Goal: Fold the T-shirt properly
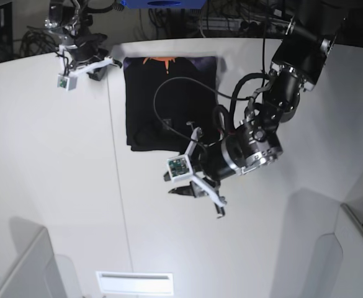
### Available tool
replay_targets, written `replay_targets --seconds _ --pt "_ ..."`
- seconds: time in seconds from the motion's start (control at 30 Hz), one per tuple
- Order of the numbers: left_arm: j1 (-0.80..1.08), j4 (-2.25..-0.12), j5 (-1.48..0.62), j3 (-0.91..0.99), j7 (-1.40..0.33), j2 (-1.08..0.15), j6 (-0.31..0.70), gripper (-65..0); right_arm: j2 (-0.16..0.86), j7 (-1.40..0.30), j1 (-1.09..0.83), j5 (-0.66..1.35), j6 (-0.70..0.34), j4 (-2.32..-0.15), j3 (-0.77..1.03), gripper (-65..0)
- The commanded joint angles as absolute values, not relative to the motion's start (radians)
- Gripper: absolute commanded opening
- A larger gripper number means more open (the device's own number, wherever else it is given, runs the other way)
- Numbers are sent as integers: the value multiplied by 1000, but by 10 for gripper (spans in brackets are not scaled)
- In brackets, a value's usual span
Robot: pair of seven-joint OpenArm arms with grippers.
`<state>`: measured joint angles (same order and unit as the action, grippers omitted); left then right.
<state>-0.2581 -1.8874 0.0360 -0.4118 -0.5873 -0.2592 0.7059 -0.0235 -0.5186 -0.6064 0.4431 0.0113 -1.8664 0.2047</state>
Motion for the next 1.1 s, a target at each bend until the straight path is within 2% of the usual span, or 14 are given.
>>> replay_targets --seconds 0.0,0.03,0.27,0.5,0.63,0.8,1.07 --pt "-237 -1925 31 -363 -573 -259 698 -625 -4 -470 -618 447 5 -1890 208 -650" --pt "-200 -1945 31 -323 -573 -260 698 -650 10 -443 -625 447 5 -1891 206 -650" --pt "16 -1966 22 -93 -556 -278 698 -650 93 -363 -685 447 4 -1974 206 -650" --pt "286 -1959 22 13 -97 -367 698 -650 216 -277 -786 447 2 -2006 206 -650" --pt "403 -1959 22 62 -8 -378 698 -650 259 -220 -843 407 2 -2012 206 -650" --pt "535 -1957 22 101 76 -380 698 -650 243 -102 -918 185 2 -2012 193 -650" --pt "728 -1949 22 128 206 -380 698 -650 176 90 -1061 25 -107 -2011 174 -650"
